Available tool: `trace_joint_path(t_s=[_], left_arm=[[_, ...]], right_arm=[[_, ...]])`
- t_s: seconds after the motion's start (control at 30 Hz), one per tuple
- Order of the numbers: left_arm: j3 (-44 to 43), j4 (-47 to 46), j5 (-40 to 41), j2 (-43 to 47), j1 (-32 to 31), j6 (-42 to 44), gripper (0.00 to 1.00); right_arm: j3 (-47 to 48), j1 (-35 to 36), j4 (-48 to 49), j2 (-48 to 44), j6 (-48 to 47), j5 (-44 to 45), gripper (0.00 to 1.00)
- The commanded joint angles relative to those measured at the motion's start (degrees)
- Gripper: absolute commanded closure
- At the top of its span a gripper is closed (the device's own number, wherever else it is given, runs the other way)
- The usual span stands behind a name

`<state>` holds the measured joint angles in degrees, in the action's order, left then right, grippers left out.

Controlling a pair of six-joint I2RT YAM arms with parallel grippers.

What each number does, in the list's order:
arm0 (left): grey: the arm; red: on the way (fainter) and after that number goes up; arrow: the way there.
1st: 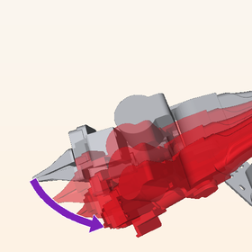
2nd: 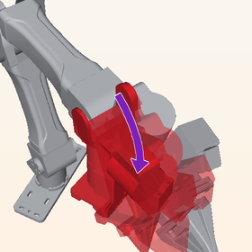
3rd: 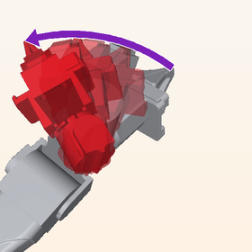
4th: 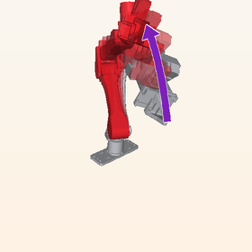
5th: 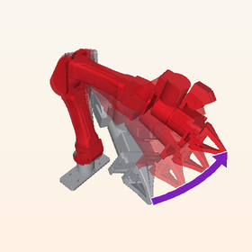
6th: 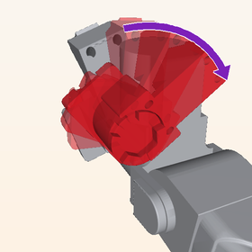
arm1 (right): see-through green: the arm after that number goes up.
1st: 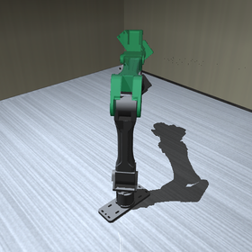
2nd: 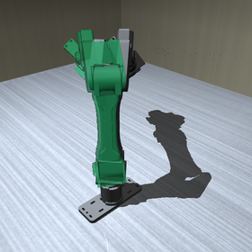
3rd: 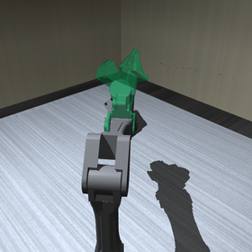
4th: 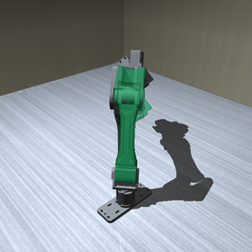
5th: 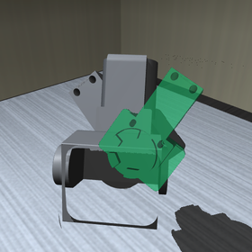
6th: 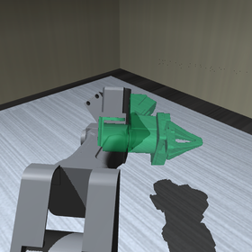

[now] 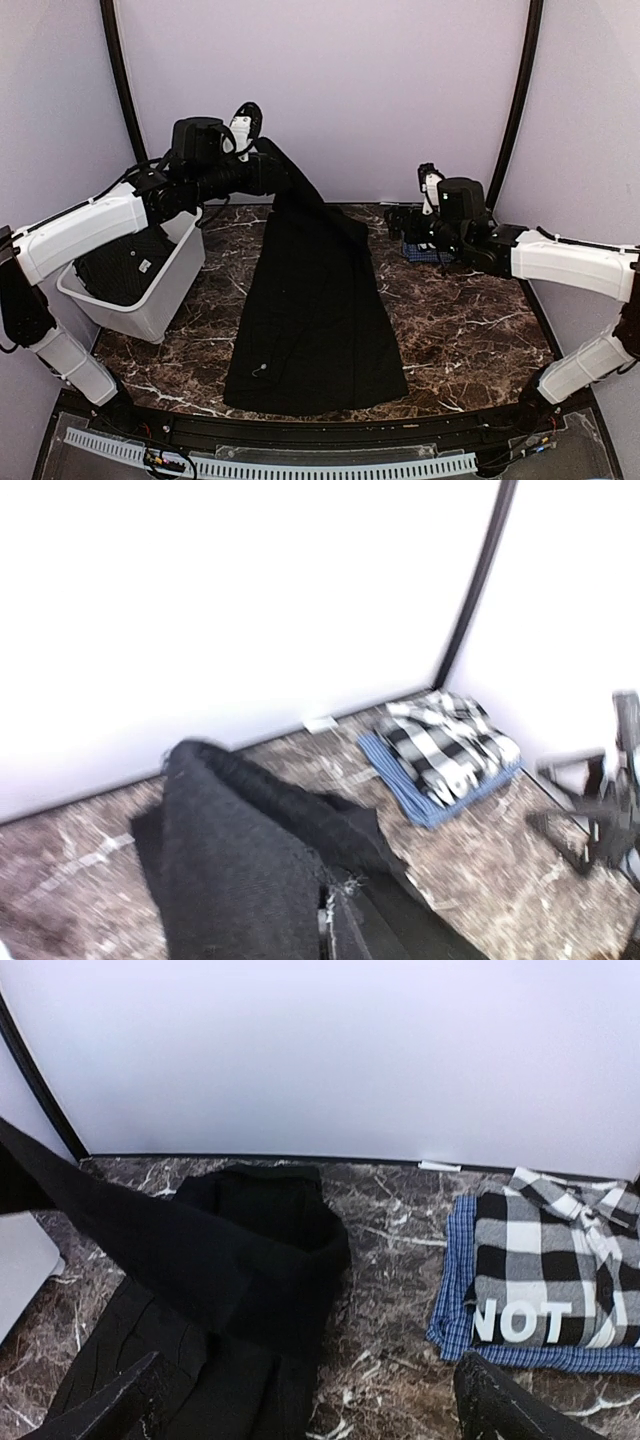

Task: Fold and stack the long sleeve shirts
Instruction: Pick up the corner of the shirt from the center of the board.

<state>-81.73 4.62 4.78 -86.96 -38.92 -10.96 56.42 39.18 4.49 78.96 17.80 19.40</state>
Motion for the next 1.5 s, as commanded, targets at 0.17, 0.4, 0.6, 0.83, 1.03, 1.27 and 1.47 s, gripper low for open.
trace_joint_path(t_s=[0.17, 0.4, 0.6, 0.83, 1.03, 1.27, 1.47], left_arm=[[-9.2, -4.0, 10.6, -1.9, 0.2, 6.4, 1.00], [-12.6, -4.4, 8.4, -3.8, 0.6, 7.2, 1.00], [-12.8, -6.2, 7.1, -4.5, 0.6, 6.8, 1.00], [-13.1, -6.7, 5.8, -5.1, 0.6, 6.9, 1.00], [-15.2, -7.2, 5.0, -6.7, 0.7, 7.0, 1.00], [-17.7, -7.7, 4.2, -8.7, 0.6, 7.1, 1.00], [-20.1, -8.1, 3.8, -10.8, 0.6, 7.5, 1.00]], right_arm=[[-9.9, 0.1, -6.3, -4.0, 9.1, -10.9, 0.10], [-14.5, 2.5, -10.6, -4.0, 13.2, -21.1, 0.18], [-20.5, 7.6, -10.4, -5.3, 17.2, -26.4, 0.26], [-26.6, 11.6, -10.2, -8.7, 21.6, -30.1, 0.38], [-31.5, 11.9, -8.4, -11.1, 24.3, -33.8, 0.48], [-34.2, 12.7, -5.9, -9.5, 25.8, -35.8, 0.58], [-36.3, 13.5, -4.8, -9.6, 27.5, -38.1, 0.73]])
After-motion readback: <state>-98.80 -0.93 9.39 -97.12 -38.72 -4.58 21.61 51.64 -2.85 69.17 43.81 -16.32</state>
